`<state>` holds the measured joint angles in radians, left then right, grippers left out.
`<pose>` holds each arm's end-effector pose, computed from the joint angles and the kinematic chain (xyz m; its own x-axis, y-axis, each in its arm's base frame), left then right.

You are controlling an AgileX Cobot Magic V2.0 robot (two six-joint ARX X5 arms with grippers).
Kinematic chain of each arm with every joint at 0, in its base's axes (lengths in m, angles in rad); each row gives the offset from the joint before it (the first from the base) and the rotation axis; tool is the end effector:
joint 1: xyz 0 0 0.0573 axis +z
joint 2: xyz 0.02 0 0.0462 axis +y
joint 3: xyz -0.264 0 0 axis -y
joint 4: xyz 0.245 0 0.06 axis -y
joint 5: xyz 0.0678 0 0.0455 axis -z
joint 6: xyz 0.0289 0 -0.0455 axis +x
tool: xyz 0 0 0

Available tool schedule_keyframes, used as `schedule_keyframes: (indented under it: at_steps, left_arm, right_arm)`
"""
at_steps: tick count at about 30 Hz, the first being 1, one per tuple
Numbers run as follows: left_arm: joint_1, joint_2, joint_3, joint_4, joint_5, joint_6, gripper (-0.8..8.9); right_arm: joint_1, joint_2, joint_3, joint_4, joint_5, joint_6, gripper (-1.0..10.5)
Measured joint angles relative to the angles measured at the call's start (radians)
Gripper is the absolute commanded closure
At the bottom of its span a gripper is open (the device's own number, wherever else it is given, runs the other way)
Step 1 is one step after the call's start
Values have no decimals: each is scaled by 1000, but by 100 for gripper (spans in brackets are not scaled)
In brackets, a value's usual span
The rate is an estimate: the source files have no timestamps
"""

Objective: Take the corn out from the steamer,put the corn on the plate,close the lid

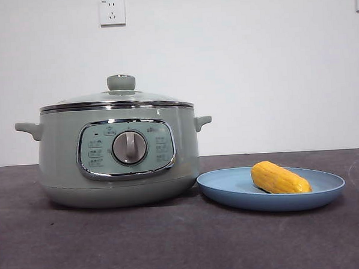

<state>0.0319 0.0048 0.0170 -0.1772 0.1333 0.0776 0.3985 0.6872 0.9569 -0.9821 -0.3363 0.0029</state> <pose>0.0955 -0.0008 0.1519 0.9814 -0.1017 -0.1628 0.1118 0.9922 0.0547 0.0959 0.0507 0.3319 0.5304 0.5814 -0.6170 -0.5947 0.7738 0.2179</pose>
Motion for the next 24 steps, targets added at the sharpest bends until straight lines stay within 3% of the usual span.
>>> schedule_keyframes:
  at_steps: [8, 13, 24]
  left_arm:
    - [0, 0, 0, 0, 0, 0, 817]
    - [0, 0, 0, 0, 0, 0, 817]
    - [0, 0, 0, 0, 0, 0, 817]
  right_arm:
    - [-205, -107, -3, 278, -5, -52, 946]
    - [-320, -212, -110, 507, -5, -80, 946]
    - [-353, -468, -590, 925, 0, -81, 946]
